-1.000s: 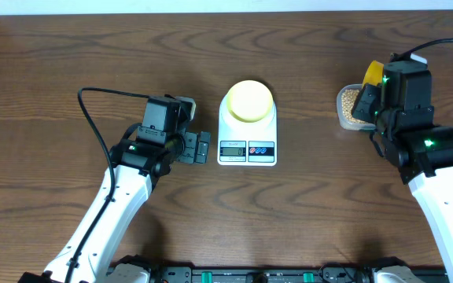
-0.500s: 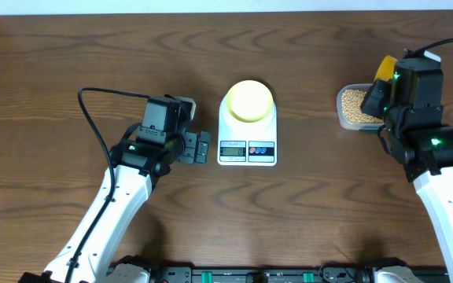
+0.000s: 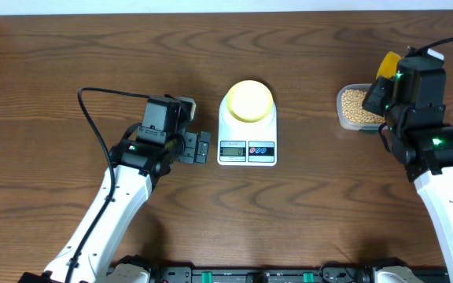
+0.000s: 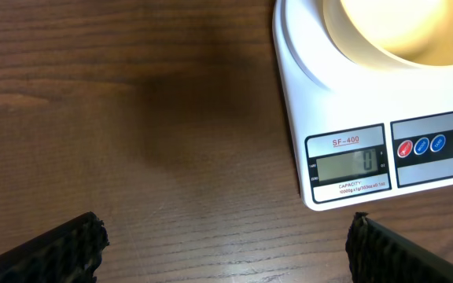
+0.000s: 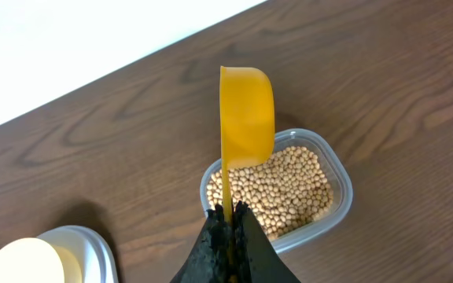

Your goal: Scoop item into bowl and weigh 50g on scale

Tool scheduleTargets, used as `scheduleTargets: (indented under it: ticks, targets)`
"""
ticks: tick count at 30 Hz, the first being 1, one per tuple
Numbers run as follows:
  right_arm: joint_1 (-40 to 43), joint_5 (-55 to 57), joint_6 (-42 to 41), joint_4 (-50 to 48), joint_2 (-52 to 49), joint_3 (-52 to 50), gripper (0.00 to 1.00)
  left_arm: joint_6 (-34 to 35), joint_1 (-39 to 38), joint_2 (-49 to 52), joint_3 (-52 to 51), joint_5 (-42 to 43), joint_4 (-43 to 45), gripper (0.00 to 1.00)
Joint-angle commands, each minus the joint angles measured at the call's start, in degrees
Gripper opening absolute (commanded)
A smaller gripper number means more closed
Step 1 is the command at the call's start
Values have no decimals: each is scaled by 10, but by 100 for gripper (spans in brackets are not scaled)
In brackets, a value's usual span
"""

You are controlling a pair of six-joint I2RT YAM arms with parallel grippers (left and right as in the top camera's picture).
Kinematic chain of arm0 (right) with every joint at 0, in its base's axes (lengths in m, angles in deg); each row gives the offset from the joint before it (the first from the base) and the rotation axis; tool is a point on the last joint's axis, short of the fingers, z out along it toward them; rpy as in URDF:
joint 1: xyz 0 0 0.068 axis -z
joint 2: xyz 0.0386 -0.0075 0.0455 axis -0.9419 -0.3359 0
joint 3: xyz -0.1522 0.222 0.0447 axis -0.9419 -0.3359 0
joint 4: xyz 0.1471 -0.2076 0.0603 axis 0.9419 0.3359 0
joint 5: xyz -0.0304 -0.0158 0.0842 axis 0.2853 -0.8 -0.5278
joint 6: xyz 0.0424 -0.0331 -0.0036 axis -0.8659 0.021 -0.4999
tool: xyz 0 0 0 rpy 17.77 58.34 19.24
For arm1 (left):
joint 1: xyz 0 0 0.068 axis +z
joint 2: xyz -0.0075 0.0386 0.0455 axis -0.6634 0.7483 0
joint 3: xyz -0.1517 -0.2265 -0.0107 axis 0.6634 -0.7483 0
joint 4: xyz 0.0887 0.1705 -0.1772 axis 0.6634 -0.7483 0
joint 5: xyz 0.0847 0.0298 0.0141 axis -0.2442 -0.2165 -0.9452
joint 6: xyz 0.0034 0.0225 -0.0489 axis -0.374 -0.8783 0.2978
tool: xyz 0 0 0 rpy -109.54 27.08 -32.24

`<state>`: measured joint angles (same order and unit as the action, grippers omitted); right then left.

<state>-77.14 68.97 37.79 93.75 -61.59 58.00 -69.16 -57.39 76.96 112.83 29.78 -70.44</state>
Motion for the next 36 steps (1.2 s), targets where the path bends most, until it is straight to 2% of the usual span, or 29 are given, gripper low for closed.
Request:
scheduleTargets:
  ticks: [1,21,27,31,36]
  targets:
    - [5,9,-8,-6,1,7,1,3,3,0,-3,-3,-2,100]
    - [84,10,-8,-43,1,7,1,3,3,0,-3,-3,-2,100]
    - [112,9,-7,-118,-2,7,1,3,3,0,-3,-3,-2,100]
    - [128,9,-7,-135,-2,7,1,3,3,0,-3,-3,-2,100]
    - [128,-11,34,-137,-3,7,1,3,3,0,-3,-3,-2,100]
